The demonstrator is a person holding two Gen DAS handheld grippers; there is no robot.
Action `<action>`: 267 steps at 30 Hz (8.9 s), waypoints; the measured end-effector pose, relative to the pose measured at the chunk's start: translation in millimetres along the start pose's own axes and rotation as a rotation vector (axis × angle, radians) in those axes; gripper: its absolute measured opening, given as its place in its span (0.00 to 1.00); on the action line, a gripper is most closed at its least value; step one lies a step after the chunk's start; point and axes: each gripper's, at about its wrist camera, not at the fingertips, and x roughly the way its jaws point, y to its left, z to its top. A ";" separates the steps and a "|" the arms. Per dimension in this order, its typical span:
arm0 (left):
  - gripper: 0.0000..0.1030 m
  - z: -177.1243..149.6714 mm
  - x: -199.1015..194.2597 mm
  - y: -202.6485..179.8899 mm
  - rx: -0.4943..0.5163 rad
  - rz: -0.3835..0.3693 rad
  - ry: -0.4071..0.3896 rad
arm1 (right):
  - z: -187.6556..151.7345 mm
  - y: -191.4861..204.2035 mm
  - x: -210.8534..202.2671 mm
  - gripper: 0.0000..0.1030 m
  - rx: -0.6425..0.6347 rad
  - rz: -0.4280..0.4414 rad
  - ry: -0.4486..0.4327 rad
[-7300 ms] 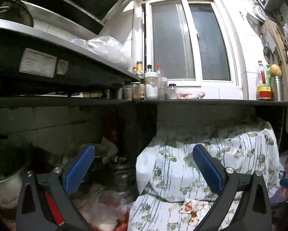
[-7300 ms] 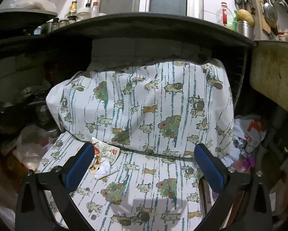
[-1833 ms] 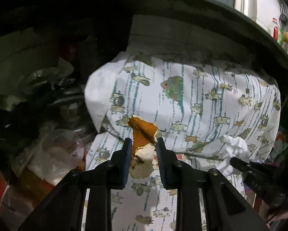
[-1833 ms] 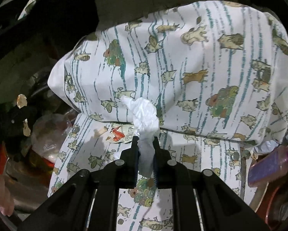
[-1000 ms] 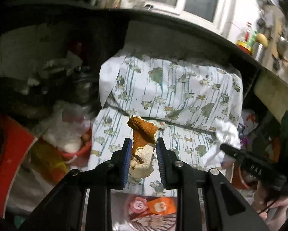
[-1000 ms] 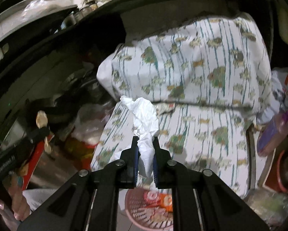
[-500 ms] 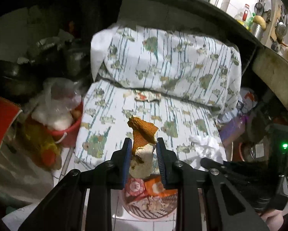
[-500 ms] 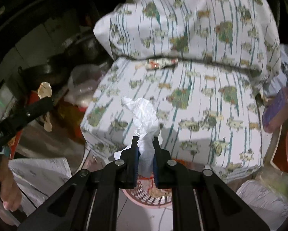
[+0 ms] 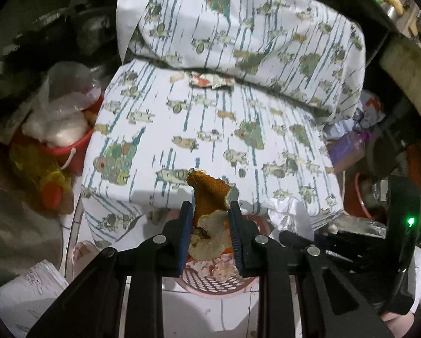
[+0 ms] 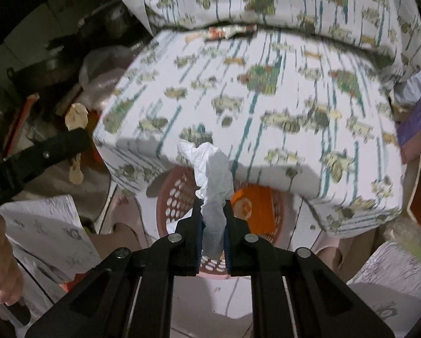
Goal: Collect trash
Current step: 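Carry the brown scrap and white tissue down over the pink basket, then open both grippers over the pink basket to drop the items, then raise both grippers back up toward the printed wrapper on the stool, then grasp the printed snack wrapper with the right gripper while the left grasps a small tan scrap, then carry the wrapper and tan scrap down over the pink basket, then open both grippers over the basket to drop the items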
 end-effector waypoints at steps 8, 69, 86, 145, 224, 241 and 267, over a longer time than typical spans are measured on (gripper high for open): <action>0.27 -2.9 27.3 -0.7 -0.036 -0.060 0.107 | -6.3 -5.7 23.6 0.12 0.027 0.007 0.064; 0.86 27.2 -68.2 8.4 0.039 0.313 -0.402 | 18.7 -8.8 -31.0 0.82 0.046 -0.126 -0.219; 0.88 27.7 -102.4 13.1 -0.004 0.405 -0.584 | 32.1 -17.5 -49.0 0.82 0.068 -0.165 -0.289; 0.84 284.9 174.4 84.6 0.004 0.280 -0.062 | 281.5 -90.2 143.3 0.00 0.271 -0.042 -0.032; 0.15 134.5 -80.0 -5.6 0.090 0.058 -0.240 | 124.6 10.8 -90.4 0.38 0.027 0.132 -0.196; 0.15 -9.5 41.0 -3.3 0.015 -0.046 0.195 | -0.6 7.8 -10.9 0.06 0.026 0.126 0.056; 0.69 7.6 19.4 0.5 0.048 0.163 0.005 | 3.8 -9.0 -0.6 0.06 -0.018 -0.055 -0.011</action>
